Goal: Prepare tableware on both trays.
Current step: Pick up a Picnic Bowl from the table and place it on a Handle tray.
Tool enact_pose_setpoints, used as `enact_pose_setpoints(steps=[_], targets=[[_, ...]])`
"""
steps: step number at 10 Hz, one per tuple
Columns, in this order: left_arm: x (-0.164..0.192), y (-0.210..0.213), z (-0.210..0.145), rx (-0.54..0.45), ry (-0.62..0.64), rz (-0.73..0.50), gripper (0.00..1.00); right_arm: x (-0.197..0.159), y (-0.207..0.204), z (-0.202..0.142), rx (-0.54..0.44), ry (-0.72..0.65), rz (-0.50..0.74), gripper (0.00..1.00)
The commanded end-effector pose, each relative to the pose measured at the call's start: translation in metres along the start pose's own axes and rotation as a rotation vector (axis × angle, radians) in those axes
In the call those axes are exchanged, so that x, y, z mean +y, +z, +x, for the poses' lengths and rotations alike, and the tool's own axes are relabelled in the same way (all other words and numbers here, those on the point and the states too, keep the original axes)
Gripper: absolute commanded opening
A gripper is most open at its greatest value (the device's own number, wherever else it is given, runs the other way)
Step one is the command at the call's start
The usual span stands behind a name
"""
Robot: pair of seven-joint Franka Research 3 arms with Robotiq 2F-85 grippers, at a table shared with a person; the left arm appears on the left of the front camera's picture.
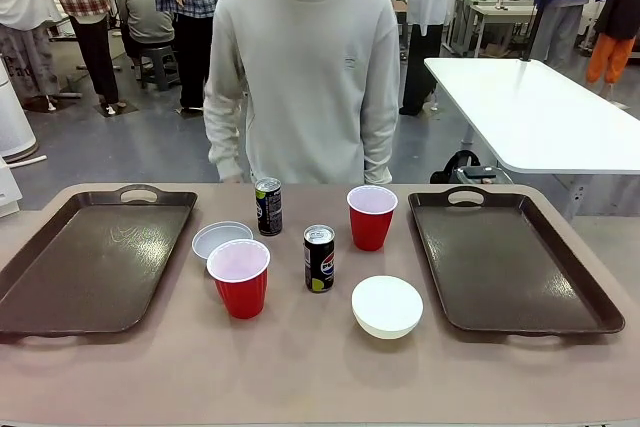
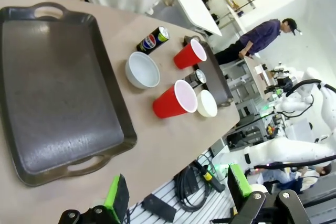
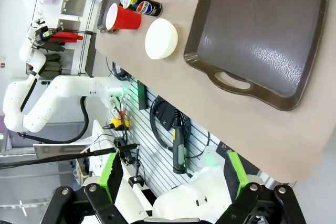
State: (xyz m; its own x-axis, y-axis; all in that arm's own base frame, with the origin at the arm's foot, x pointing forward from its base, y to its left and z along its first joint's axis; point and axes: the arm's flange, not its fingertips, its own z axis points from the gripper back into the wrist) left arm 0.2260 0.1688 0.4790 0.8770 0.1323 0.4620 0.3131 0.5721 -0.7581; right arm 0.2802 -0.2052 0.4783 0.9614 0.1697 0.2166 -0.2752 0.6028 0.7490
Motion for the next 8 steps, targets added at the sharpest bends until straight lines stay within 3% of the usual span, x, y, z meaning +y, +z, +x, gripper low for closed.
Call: enact_pose_setpoints(steps=[1, 8], targets=[[0.0008, 0.0015, 0.0004, -0.015, -0.024, -0.02, 1.0, 0.0009, 0.0005, 0.0022, -0.014, 0.005, 0.024, 1.0], [0.0008, 0.0015, 0.0004, -0.015, -0.024, -0.02, 1.0, 0.0001, 0.0, 0.0, 0.0, 0.0, 0.0, 1.0]])
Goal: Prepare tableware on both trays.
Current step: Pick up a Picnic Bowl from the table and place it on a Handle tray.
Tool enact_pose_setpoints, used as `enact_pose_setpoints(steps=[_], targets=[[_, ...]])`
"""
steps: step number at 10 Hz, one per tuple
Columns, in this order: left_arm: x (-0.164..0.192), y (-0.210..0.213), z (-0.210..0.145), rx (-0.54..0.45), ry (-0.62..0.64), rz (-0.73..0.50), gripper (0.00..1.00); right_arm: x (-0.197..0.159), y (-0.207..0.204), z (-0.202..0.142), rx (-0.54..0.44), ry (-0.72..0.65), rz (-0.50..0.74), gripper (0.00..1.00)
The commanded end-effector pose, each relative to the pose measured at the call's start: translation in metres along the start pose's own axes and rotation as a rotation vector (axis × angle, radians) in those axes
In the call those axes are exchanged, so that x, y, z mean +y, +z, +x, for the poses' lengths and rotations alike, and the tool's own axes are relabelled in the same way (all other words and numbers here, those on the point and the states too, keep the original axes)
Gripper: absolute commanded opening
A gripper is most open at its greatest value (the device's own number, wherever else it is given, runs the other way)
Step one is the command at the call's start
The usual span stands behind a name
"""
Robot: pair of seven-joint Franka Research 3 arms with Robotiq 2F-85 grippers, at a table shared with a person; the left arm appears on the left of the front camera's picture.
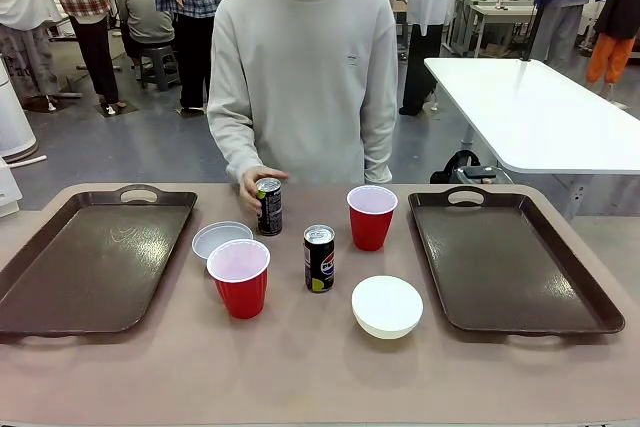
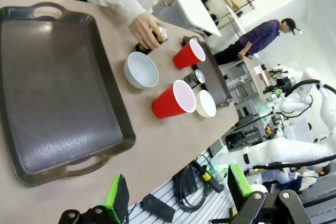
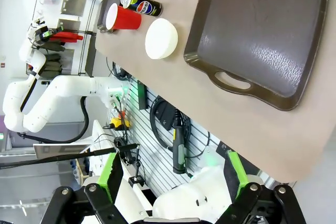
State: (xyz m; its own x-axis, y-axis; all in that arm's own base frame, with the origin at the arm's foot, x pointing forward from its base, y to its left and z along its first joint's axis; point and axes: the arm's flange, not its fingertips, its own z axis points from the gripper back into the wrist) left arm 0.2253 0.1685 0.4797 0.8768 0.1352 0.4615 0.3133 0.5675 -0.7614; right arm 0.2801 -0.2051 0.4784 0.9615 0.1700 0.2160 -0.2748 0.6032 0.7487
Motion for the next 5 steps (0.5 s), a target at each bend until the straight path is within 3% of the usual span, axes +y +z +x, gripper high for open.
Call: enact_pose_setpoints(steps=[1, 3, 5], targets=[[0.002, 0.001, 0.001, -0.013, -0.026, -0.015, 1.0, 0.01, -0.007, 0.007, 0.035, 0.016, -0.025, 1.0], [0.002, 0.001, 0.001, -0.013, -0.026, -0.015, 1.0, 0.05, -0.022, 0.018, 0.054, 0.033, -0.157, 1.0], [0.002, 0.001, 0.001, -0.013, -0.026, -0.015, 1.0, 0.115, -0.051, 0.038, 0.11, 0.064, -0.374, 1.0]])
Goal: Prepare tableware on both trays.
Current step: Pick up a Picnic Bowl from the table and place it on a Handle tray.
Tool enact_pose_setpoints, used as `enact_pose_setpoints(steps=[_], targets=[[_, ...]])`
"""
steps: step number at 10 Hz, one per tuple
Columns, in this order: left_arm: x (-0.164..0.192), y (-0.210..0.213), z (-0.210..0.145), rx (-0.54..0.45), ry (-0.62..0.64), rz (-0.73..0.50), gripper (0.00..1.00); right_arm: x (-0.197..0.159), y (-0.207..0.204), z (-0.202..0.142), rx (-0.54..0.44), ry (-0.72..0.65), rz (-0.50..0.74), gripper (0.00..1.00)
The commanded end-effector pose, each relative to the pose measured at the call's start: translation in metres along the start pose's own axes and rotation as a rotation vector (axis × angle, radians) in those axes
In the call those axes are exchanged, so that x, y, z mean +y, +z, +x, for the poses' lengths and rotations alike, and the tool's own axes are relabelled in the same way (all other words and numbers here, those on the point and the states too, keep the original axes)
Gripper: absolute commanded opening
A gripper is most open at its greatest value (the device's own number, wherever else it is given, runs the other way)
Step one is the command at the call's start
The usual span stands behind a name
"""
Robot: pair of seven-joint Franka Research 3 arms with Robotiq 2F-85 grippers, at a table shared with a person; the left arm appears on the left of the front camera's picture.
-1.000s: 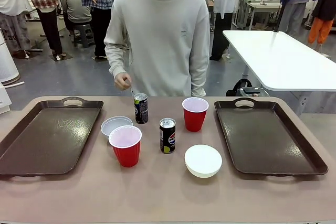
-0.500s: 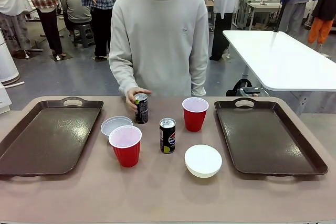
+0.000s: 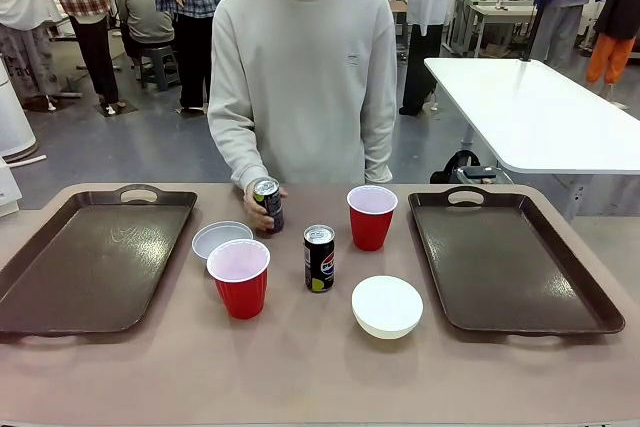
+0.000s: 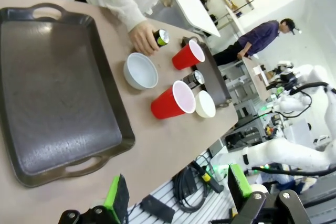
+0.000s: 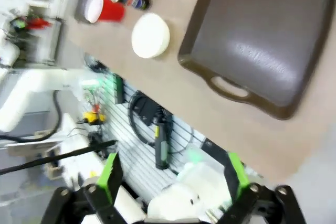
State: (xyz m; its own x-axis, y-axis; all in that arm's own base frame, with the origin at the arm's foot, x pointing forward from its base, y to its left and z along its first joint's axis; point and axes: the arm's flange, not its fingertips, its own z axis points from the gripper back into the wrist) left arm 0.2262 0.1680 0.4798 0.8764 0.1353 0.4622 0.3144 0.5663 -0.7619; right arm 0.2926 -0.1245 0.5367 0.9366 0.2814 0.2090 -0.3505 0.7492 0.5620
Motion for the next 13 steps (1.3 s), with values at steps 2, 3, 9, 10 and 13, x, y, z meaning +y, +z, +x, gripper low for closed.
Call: enact_pose_setpoints(steps=[2, 3, 9, 10, 13], targets=[[0.002, 0.002, 0.0, -0.012, -0.025, -0.013, 1.0, 0.094, -0.058, 0.035, 0.073, -0.005, -0.318, 1.0], [0.002, 0.002, 0.0, -0.012, -0.025, -0.013, 1.0, 0.12, -0.087, 0.041, 0.093, 0.013, -0.394, 1.0], [0.002, 0.002, 0.0, -0.012, -0.025, -0.013, 1.0, 0.175, -0.182, 0.055, 0.062, 0.013, -0.565, 1.0], [0.002, 0.002, 0.0, -0.012, -0.025, -0.013, 1.0, 0.175, -0.182, 0.055, 0.062, 0.013, -0.565, 1.0], [0.002, 0.002, 0.0, -0.012, -0.025, -0.013, 1.0, 0.17, -0.205, 0.071, 0.073, 0.004, -0.564, 1.0]])
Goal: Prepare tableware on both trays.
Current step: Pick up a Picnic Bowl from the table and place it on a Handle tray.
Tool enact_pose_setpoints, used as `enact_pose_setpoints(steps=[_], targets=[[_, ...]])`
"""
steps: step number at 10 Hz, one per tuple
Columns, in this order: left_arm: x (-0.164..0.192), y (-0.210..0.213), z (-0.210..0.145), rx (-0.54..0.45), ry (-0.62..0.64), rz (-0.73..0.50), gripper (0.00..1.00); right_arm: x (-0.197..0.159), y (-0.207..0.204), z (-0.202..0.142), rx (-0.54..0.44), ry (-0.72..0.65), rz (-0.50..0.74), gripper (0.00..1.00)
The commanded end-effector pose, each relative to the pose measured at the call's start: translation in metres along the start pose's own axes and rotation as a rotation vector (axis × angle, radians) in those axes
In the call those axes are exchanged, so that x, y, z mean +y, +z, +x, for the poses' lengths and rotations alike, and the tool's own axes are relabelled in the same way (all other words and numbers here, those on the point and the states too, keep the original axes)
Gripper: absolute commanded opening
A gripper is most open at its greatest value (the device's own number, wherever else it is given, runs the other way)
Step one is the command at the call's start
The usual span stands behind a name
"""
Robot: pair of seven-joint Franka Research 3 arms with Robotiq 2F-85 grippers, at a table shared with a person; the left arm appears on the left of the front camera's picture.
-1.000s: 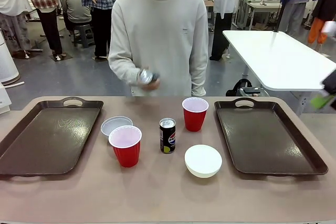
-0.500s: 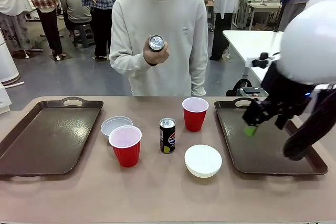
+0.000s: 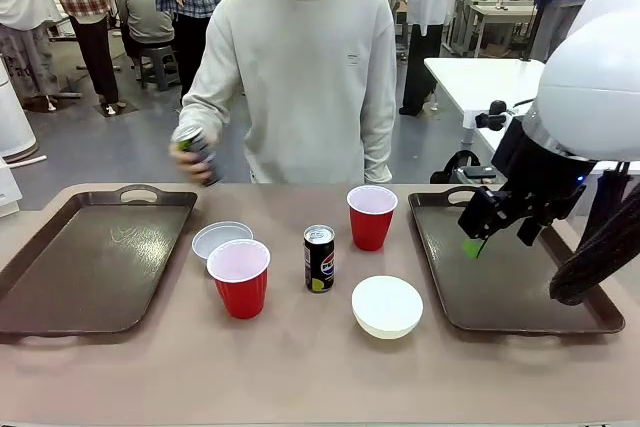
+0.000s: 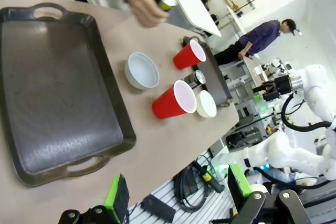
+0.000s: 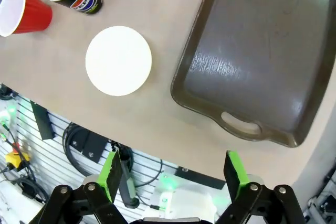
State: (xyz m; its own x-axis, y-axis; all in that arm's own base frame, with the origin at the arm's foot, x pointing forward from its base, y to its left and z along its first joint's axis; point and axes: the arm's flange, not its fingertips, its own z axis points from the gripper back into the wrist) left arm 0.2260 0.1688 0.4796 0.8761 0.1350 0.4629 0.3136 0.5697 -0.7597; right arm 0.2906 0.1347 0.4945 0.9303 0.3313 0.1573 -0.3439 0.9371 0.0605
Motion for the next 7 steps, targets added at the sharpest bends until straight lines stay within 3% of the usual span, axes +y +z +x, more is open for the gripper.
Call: enact_pose_setpoints(steps=[1, 3, 7], targets=[[0.001, 0.001, 0.0, -0.012, -0.024, -0.017, 1.0, 0.026, -0.028, 0.033, 0.007, -0.133, -0.067, 1.0], [0.001, 0.001, 0.0, -0.012, -0.024, -0.017, 1.0, 0.06, -0.062, 0.061, 0.016, -0.26, -0.16, 1.0], [0.001, 0.001, 0.0, -0.012, -0.024, -0.017, 1.0, 0.068, -0.111, 0.069, 0.06, -0.282, -0.12, 1.0]])
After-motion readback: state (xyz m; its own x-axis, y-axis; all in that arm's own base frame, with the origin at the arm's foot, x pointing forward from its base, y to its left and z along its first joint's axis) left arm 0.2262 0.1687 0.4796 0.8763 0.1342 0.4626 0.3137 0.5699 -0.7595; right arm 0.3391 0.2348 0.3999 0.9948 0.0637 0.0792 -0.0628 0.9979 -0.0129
